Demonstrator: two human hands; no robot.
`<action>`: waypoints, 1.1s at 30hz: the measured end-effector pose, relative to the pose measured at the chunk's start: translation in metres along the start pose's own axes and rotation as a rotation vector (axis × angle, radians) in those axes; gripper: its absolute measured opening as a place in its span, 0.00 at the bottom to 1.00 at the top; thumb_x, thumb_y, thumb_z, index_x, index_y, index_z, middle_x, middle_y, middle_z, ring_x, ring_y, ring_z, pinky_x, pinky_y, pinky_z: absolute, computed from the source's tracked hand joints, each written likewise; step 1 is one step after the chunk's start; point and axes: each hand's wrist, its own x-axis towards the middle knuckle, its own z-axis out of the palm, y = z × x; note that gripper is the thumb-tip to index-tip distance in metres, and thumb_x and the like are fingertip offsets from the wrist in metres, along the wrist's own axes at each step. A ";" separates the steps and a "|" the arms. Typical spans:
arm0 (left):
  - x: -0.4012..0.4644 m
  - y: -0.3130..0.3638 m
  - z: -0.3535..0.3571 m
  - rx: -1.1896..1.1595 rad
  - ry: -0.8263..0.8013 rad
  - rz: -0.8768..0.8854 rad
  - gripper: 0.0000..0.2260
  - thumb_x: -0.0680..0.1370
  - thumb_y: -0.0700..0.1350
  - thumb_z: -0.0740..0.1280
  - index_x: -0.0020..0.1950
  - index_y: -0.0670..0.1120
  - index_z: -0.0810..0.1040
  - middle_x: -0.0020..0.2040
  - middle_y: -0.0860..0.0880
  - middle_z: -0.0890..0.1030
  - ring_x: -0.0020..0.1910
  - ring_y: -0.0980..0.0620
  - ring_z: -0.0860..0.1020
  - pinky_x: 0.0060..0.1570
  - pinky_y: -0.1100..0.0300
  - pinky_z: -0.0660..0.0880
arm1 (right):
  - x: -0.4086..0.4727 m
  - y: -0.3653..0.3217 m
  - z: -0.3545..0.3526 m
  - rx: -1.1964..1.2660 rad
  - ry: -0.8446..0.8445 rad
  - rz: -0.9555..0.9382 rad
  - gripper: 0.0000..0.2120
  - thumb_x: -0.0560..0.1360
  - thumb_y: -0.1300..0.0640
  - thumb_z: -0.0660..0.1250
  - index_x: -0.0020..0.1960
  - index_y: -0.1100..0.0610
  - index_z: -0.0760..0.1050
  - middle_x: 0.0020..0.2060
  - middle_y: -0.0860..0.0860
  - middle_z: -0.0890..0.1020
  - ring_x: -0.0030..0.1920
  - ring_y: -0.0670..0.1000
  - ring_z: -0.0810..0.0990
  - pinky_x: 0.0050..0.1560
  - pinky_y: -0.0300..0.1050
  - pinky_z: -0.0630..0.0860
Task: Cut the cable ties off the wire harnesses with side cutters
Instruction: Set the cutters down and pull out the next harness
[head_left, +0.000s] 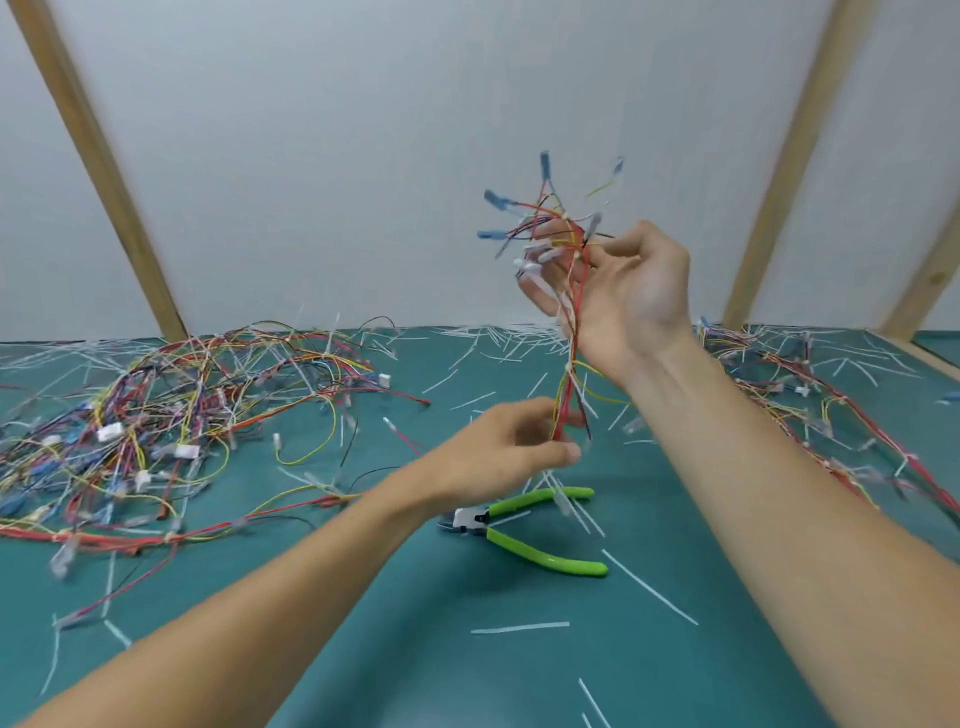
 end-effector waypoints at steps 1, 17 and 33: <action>-0.002 -0.005 0.003 -0.001 0.018 0.004 0.09 0.82 0.45 0.65 0.60 0.47 0.81 0.43 0.52 0.82 0.43 0.58 0.79 0.45 0.68 0.72 | 0.003 -0.002 -0.004 -0.014 0.048 -0.010 0.19 0.71 0.60 0.55 0.57 0.65 0.76 0.43 0.56 0.80 0.41 0.53 0.79 0.59 0.52 0.77; -0.030 -0.021 -0.046 1.163 0.383 0.294 0.13 0.82 0.55 0.58 0.48 0.51 0.78 0.44 0.52 0.79 0.45 0.47 0.80 0.37 0.55 0.72 | 0.009 0.045 -0.086 -0.696 0.607 0.209 0.13 0.83 0.58 0.62 0.41 0.51 0.78 0.34 0.52 0.74 0.31 0.47 0.69 0.29 0.39 0.66; -0.014 -0.049 -0.010 -0.076 0.600 0.074 0.08 0.83 0.42 0.63 0.54 0.46 0.82 0.45 0.49 0.85 0.45 0.52 0.82 0.46 0.65 0.75 | -0.044 0.092 -0.074 -0.991 0.169 -0.095 0.10 0.81 0.58 0.69 0.46 0.47 0.86 0.26 0.45 0.77 0.27 0.42 0.70 0.30 0.34 0.69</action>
